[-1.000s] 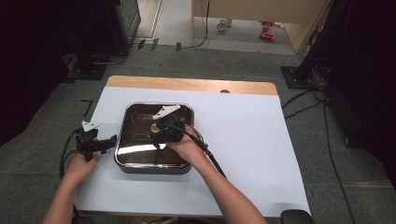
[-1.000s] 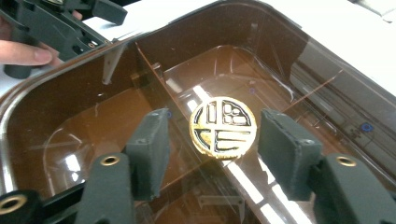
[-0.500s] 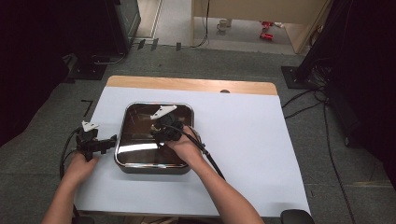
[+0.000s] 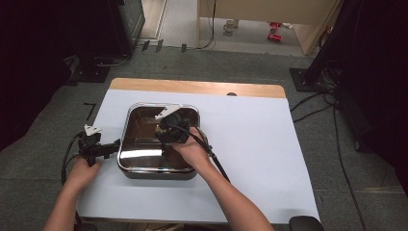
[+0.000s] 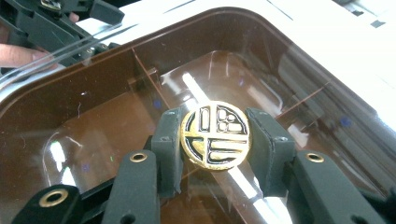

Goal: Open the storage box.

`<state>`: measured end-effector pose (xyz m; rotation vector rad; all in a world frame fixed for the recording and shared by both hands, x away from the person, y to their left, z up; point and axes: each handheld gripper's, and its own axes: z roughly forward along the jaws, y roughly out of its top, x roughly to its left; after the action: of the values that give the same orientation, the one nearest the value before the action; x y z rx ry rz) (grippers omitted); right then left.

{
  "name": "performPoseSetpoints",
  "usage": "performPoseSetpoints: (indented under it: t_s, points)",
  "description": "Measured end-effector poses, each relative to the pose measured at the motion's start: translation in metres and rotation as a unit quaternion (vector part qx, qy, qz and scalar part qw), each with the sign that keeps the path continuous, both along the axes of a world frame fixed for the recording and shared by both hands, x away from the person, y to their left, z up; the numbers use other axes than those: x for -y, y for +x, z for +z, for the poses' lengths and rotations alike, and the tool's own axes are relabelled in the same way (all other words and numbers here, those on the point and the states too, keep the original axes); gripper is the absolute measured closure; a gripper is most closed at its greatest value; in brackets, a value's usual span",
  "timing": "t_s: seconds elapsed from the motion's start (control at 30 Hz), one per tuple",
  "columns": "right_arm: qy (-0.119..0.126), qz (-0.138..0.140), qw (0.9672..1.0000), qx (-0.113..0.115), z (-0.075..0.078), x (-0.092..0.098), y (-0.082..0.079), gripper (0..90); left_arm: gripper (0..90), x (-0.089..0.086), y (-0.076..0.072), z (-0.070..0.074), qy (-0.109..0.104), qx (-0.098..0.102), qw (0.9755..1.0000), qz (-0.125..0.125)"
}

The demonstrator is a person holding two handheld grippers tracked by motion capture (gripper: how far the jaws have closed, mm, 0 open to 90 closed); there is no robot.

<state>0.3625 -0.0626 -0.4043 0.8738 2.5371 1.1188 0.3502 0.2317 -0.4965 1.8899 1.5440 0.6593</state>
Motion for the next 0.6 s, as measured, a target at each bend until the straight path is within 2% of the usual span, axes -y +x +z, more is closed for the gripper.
performPoseSetpoints:
  t_s: [0.33, 0.6]
  points:
    - [0.016, 0.004, 0.9999, 0.006, 0.025, 0.015, -0.005, 58.6, 11.9, 0.0, 0.0, 0.0, -0.001, -0.001, 1.0, 0.0]
    - [0.018, -0.005, 0.9998, 0.01, 0.037, 0.045, -0.01, 58.6, 11.9, 0.0, 0.0, 0.0, 0.0, -0.002, 1.0, 0.0]
